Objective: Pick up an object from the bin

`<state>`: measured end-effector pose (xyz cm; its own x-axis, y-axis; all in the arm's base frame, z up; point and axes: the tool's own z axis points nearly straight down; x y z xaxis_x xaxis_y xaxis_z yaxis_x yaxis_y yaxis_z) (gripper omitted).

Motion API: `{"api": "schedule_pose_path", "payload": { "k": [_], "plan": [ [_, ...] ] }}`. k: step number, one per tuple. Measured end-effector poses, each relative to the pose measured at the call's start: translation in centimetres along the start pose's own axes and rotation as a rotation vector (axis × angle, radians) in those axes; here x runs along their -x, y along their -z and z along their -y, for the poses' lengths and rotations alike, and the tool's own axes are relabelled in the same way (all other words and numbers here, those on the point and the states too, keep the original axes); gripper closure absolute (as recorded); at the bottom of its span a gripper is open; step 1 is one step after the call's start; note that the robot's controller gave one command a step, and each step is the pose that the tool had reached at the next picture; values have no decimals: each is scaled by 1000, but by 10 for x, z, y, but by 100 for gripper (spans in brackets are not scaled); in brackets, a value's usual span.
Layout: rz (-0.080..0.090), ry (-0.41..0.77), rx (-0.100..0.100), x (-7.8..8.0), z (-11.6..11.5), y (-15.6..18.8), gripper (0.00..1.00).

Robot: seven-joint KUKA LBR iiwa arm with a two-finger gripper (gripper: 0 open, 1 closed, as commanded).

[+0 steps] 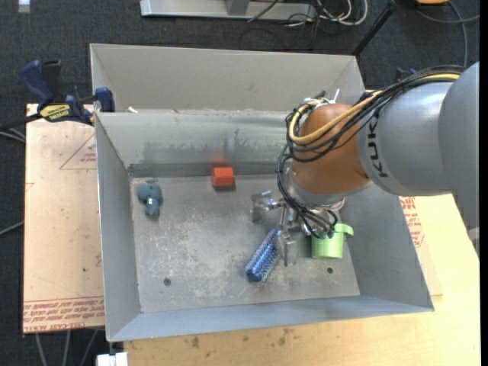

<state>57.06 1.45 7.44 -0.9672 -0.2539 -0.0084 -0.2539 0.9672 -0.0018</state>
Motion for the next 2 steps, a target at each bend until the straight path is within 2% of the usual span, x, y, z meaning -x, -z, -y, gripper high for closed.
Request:
{"api": "schedule_pose_path", "payload": {
  "k": [1,2],
  "plan": [
    [7,-1,2,2,-1,1,100],
    [2,-54,1,-3,1,104,100]
  ]
}}
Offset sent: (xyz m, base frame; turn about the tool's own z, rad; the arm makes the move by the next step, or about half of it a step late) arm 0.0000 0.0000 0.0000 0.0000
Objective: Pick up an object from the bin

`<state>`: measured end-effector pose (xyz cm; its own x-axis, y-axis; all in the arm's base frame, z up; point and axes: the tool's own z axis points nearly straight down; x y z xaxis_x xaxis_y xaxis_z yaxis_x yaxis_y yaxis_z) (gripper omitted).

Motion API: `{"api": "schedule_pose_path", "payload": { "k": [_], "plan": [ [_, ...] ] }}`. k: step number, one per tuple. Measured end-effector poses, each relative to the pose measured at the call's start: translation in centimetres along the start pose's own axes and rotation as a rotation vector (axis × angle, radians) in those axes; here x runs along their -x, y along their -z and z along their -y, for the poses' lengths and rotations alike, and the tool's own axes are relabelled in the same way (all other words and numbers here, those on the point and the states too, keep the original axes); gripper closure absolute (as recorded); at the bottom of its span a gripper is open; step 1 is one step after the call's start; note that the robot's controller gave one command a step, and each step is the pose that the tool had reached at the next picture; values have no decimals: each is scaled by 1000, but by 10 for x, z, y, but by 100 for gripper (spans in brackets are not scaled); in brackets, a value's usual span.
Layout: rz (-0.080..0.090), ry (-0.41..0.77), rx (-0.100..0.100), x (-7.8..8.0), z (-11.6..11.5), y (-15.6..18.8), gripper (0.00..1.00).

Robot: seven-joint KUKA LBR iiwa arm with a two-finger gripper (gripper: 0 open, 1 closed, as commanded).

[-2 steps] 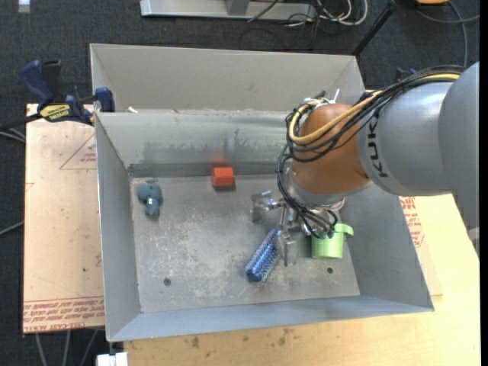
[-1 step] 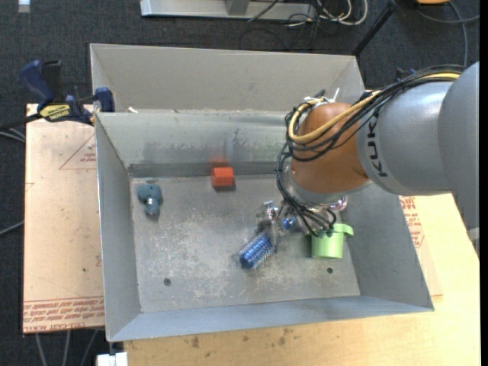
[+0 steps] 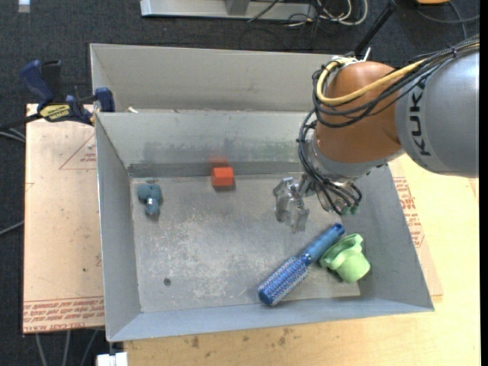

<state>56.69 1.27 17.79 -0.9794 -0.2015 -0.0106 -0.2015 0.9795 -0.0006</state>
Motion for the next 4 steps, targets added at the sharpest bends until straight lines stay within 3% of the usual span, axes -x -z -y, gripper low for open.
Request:
{"api": "schedule_pose_path", "payload": {
  "k": [1,2,3,4],
  "plan": [
    [-8,-1,2,-2,0,-4,0],
    [-15,202,2,-62,39,-44,0],
    [-15,227,6,-64,38,-111,0],
    [-11,227,4,-63,38,-108,100]
  ]
}}
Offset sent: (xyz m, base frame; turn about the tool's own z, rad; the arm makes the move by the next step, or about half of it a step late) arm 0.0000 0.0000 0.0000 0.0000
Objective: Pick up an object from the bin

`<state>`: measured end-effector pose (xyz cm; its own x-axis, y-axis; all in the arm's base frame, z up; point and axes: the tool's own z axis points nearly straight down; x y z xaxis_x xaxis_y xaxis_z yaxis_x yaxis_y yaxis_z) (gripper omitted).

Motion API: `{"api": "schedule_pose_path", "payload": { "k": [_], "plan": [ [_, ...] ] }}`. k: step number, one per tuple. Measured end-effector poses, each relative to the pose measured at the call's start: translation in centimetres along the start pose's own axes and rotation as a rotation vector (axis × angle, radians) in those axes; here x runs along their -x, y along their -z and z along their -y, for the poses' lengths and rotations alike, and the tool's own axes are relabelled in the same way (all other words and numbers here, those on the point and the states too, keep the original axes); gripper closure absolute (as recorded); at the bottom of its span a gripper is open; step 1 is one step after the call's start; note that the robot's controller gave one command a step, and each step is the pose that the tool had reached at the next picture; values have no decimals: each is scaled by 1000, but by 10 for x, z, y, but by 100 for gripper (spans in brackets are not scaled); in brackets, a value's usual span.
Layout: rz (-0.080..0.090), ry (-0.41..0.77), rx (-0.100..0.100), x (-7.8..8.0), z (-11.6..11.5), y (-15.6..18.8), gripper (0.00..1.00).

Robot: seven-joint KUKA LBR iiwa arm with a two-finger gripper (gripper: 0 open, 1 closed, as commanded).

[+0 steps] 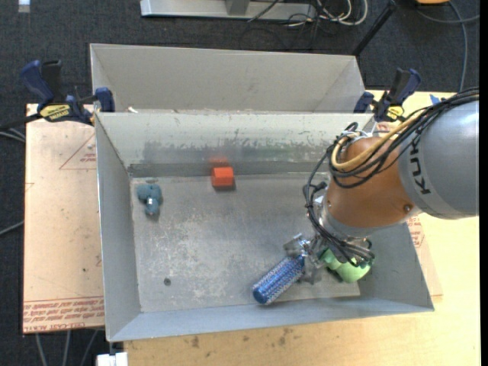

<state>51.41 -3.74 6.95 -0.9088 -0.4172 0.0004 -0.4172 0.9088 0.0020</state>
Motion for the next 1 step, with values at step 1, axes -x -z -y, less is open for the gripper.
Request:
{"api": "schedule_pose_path", "payload": {
  "k": [1],
  "plan": [
    [9,-48,-4,2,-37,133,100]
  ]
}}
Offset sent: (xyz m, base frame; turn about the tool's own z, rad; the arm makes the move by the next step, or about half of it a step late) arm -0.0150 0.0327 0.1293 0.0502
